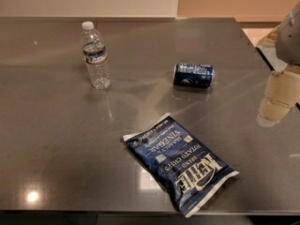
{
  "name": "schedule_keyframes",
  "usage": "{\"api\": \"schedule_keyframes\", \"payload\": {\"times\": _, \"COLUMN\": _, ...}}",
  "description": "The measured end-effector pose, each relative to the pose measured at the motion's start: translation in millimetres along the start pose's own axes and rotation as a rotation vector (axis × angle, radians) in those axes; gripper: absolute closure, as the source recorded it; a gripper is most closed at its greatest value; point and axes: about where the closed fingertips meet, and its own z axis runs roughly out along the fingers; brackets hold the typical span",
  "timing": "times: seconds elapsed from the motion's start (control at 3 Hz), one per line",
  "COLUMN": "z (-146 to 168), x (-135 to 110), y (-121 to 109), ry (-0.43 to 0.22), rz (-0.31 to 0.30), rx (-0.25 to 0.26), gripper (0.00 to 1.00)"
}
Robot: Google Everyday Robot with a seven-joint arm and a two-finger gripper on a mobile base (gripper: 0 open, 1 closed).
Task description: Move water bottle near pepsi can
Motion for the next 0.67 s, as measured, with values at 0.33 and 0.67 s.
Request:
{"api": "schedule_keyframes", "payload": {"times": 0.33, "z": -1.8, "x": -2.1, "y": -1.2, "ry": -0.007, "rz": -0.004, "rx": 0.0, "gripper": 0.0}}
{"api": "schedule_keyframes", "payload": {"times": 0.67, "z": 3.1, "x": -25.2, "y": -23.5, "ry": -0.08, "rz": 0.001, "rx": -0.013, "gripper": 0.0}}
